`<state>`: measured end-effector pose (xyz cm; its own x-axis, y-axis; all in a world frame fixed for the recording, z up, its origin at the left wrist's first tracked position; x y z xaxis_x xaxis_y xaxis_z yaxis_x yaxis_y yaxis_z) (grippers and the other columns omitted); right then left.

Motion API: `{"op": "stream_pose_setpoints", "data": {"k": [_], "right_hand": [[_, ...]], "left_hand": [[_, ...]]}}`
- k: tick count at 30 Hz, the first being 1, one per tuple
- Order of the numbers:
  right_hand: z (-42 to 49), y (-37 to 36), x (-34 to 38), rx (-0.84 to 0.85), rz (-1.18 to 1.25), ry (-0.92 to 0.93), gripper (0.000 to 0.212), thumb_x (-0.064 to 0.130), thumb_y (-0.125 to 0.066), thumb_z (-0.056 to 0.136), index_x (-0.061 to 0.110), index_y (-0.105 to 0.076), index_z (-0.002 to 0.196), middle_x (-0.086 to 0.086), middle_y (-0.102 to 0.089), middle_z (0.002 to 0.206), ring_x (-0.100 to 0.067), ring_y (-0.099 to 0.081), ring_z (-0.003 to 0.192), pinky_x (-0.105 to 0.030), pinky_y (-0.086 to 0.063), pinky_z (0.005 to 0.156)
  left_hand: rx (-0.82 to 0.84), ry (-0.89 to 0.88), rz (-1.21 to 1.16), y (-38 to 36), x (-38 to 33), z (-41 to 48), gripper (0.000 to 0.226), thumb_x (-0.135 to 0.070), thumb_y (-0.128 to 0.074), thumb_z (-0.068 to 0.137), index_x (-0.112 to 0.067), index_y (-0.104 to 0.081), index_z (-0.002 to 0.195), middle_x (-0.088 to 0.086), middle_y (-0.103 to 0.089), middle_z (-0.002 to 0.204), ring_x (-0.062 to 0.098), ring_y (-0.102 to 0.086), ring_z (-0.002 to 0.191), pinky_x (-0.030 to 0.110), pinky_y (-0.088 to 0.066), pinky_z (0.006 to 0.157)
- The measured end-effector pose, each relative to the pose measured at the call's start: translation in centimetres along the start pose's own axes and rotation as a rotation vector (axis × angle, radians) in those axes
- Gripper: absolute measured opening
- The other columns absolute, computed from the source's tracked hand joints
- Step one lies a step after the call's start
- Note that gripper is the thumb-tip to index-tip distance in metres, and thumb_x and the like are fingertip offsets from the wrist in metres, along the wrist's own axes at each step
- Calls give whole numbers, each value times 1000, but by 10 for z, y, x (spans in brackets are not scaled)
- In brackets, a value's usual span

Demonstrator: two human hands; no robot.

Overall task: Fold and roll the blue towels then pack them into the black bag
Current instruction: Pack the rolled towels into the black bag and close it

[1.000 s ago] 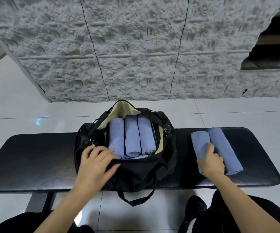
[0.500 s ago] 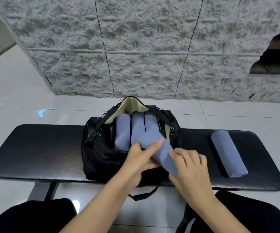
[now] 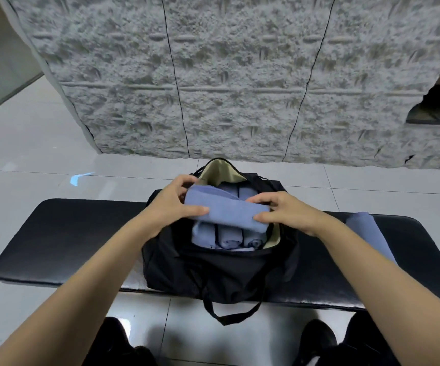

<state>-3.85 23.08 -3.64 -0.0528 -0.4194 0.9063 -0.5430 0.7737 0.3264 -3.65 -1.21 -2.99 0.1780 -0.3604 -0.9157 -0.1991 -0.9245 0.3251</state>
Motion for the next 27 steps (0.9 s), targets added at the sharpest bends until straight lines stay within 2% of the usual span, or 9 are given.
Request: {"op": "stream_pose_setpoints", "data": {"k": [2,5,9,13,16,18,21,23,27], "right_hand": [[9,-5,-8,66,-131,-15,32,6,-66,84,24,-65,110,14,-66,106,5,-59,95,-15,-47,85],[20,-15,-24,152,-299,-41,31,17,-70,79,30,-64,107,3,-65,112,-22,-60,105,-37,-47,97],[23,-19,-27,268,-323,-101,22,24,-72,78,33,-65,97,-8,-66,109,-24,-61,101,-38,-47,92],[24,-30,-32,366,-449,-157,18,24,-71,82,29,-68,99,-5,-68,99,-13,-62,88,-29,-51,85],[23,-33,-22,302,-724,-114,25,37,-65,85,29,-67,109,9,-59,102,-13,-57,101,-36,-47,93],[13,-36,-8,169,-988,8,39,55,-41,92,35,-59,121,10,-55,119,-16,-51,113,-42,-37,101],[-20,-60,-10,97,-1149,120,80,78,-9,80,35,-35,141,3,-41,145,-24,-39,130,-55,-20,111],[-41,-82,-22,23,-1297,257,85,81,-26,77,29,-33,144,-5,-41,147,-33,-44,128,-59,-30,107],[-52,-104,-55,-32,-1385,301,95,68,-66,66,22,-36,143,-13,-42,146,-43,-47,125,-59,-40,99]], "left_hand": [[101,-99,427,-6,9,6,50,-28,-85,67,-20,-59,108,-7,-62,99,10,-56,89,10,-42,76],[311,-113,805,-24,26,12,48,-38,-82,69,-14,-64,106,-5,-60,97,10,-53,88,14,-39,71],[556,10,849,-30,37,16,43,-41,-79,71,-17,-63,102,-5,-63,98,13,-59,94,26,-48,82],[685,68,929,-40,44,17,32,-34,-73,80,-11,-66,100,-9,-58,82,14,-55,83,23,-42,74],[628,65,932,-47,43,15,31,-30,-60,91,-12,-60,115,-6,-55,91,14,-52,89,23,-40,81],[572,-27,924,-47,39,8,33,-47,-43,96,-22,-55,114,-4,-57,103,19,-53,101,33,-40,93],[517,-194,1064,-47,39,-19,74,-78,-40,76,-34,-37,136,-9,-42,134,14,-37,125,38,-32,104],[403,-414,1178,-53,39,-41,92,-80,-47,65,-33,-28,142,-12,-33,143,10,-33,129,31,-31,103],[180,-779,1239,-64,53,-58,52,-61,-71,66,-25,-52,99,-8,-61,121,10,-61,103,24,-40,84]]}}
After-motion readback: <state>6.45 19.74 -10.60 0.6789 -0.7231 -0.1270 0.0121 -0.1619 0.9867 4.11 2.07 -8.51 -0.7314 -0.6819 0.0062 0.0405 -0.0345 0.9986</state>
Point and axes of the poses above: each hand's wrist, its own z-axis towards the middle knuckle, its own y-axis out of the back of the hand, x = y × z, the point moved 5 cm from there along z, towards the middle knuckle
